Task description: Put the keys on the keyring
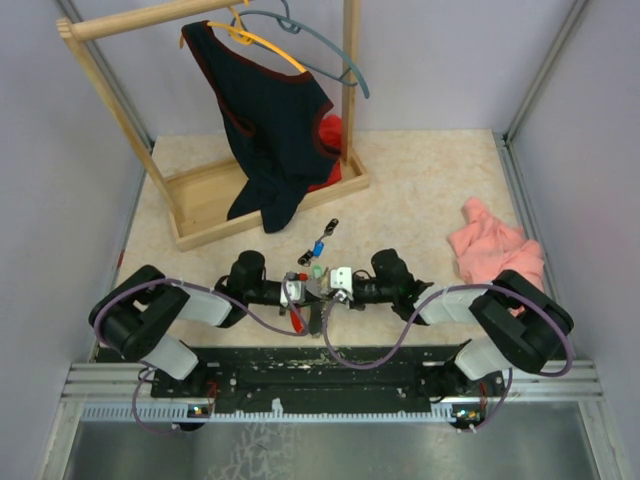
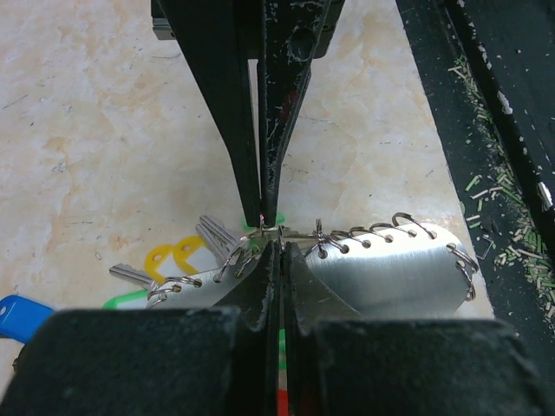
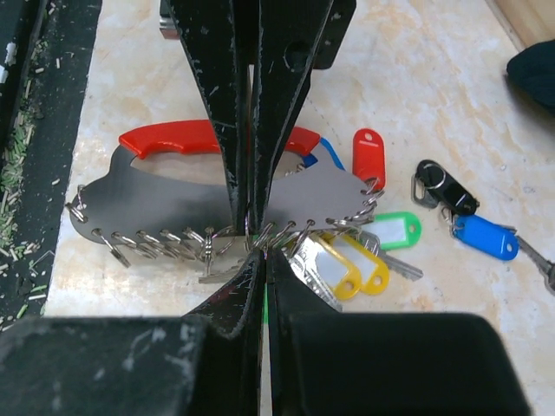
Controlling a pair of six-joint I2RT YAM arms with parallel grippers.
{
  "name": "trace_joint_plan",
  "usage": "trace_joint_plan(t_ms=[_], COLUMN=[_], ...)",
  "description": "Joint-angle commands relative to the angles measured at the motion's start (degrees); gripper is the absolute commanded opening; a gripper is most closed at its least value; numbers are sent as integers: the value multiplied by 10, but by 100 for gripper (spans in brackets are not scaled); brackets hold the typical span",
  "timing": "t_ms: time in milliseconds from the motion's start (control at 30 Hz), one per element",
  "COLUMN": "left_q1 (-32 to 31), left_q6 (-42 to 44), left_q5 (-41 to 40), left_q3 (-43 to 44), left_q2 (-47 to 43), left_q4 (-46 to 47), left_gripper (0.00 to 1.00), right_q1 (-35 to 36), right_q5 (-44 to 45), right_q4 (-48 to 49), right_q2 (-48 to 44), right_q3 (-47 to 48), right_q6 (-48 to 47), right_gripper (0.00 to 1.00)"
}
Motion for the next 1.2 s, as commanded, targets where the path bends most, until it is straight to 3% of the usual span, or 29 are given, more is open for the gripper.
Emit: trace_joint_plan(t_ms=[0,233,467,1167], left_q1=[-4,-4,-4,-4], left_q6=[-1,-1,11,5], left_q5=[32,17,4,4], left_q3=[18,16,17,17], left_q2=[5,1,-3,-1], left_q4=[5,3,-13,-7], left_gripper=[1,1,1,1], right_q1=[9,14,13,18], right_q5=[-5,-2,55,8], right_q4=[37,25,9,-5], right_q2=[-8,-19,-63,-29], right_q3=[26,22,-9,4], right_q6=[-12,-13,2,-1], right_gripper=[0,0,0,0])
